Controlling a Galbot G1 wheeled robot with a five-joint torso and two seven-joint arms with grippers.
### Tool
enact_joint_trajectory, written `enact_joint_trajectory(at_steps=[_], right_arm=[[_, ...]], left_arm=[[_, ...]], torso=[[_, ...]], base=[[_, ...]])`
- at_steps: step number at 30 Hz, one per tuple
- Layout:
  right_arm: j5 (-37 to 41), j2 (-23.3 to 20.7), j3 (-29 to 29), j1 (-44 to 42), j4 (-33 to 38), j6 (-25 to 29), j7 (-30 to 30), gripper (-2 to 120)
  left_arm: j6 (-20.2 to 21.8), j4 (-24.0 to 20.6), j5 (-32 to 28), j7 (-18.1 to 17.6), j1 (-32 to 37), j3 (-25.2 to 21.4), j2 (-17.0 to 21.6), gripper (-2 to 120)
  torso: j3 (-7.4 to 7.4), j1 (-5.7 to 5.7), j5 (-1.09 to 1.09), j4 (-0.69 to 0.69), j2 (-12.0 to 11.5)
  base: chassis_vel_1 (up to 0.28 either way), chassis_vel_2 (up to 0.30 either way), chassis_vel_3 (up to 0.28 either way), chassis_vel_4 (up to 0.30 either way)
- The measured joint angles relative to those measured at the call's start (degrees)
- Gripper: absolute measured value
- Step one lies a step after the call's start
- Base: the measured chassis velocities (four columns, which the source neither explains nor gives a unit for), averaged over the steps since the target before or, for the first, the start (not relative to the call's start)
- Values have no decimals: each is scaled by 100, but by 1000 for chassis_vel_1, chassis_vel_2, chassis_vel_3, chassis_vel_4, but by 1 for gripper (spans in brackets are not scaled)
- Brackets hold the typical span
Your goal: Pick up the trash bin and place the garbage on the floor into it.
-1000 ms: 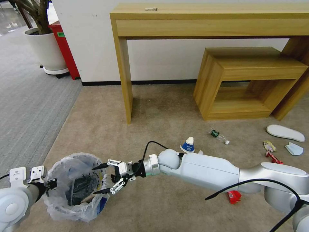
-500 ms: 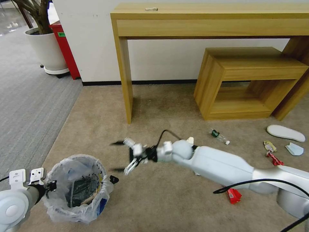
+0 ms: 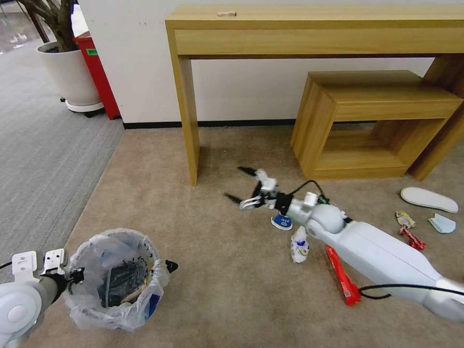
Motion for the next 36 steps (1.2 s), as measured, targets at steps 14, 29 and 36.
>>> enact_joint_trajectory(at_steps=[14, 29, 36], right_arm=[[-500, -483, 2244, -1841, -52, 240, 561, 100], [-776, -372, 3587, -3118, -136, 446, 671, 100], [-873, -174, 3710, -3275, -176, 454, 669, 100]], left_arm=[[0, 62, 5, 125, -148, 46, 100, 0], [0, 119, 282, 496, -230, 83, 49, 0], [-67, 176, 1047, 1195, -141, 81, -21, 0]], torso=[[0, 0, 0, 4, 0], [0, 0, -1, 1, 0], [0, 0, -2, 2, 0]], base=[[0, 0, 0, 0], [0, 0, 0, 0], [0, 0, 0, 0]])
